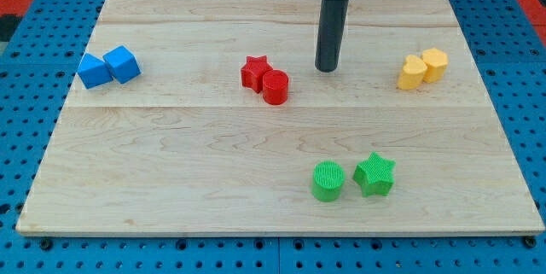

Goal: Place your arm at the top of blue triangle

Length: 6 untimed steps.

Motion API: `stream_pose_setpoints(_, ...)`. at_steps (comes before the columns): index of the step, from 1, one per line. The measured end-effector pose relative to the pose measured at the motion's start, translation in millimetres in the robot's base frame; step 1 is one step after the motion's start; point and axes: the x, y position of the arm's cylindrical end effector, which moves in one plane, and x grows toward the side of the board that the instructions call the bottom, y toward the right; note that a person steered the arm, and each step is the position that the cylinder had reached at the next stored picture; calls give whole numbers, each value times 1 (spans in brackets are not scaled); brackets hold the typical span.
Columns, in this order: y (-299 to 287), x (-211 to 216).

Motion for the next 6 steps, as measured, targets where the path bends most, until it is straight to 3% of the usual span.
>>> stream_pose_setpoints(1,-1,-22)
stream_pose_setpoints(3,-84,-83)
stream_pose_setpoints(6,-308,-84)
